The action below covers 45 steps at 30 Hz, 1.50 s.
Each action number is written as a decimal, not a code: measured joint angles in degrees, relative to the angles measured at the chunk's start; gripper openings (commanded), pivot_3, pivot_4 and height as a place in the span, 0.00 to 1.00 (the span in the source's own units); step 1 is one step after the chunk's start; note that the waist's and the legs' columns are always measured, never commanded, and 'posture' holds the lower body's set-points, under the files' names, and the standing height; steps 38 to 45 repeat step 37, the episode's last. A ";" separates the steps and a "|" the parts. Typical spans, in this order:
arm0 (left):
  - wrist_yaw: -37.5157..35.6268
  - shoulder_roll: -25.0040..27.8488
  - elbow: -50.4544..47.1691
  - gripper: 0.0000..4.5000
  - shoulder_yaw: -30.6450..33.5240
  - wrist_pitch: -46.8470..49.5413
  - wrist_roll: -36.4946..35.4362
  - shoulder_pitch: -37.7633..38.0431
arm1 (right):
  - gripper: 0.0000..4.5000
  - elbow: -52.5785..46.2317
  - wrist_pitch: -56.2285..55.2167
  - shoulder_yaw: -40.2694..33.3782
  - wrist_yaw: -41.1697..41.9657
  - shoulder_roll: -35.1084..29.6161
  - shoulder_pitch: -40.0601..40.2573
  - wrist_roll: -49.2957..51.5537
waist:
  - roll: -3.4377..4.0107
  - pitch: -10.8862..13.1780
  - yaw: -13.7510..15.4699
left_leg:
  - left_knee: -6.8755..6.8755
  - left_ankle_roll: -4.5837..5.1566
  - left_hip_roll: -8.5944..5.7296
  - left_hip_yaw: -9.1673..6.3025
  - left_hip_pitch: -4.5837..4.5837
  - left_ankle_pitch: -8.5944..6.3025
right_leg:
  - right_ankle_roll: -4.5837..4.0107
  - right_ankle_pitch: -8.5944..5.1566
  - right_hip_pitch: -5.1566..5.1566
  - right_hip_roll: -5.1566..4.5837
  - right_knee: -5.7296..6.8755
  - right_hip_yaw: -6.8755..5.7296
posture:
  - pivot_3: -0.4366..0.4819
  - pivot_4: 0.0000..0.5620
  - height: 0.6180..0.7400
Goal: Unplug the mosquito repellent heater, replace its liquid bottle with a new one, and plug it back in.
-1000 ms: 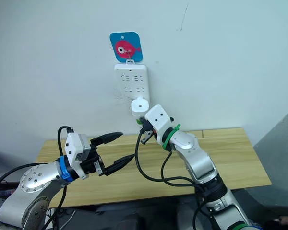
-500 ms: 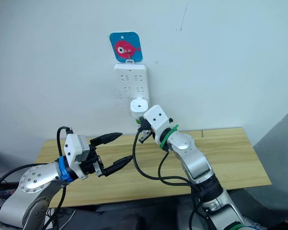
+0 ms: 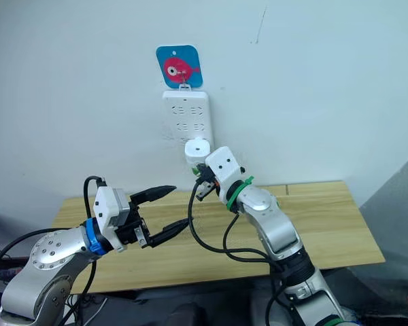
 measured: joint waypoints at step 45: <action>-13.76 19.35 26.56 1.00 7.14 -6.66 10.80 -1.75 | 1.00 -18.70 -5.30 -37.56 36.87 -52.05 28.48 12.07 | -0.12 -0.20 0.77 | -0.63 0.11 0.05 0.70 0.16 -0.05 | -0.03 -0.07 0.04 -0.13 -0.56 -0.06 | 0.44 0.12 1.00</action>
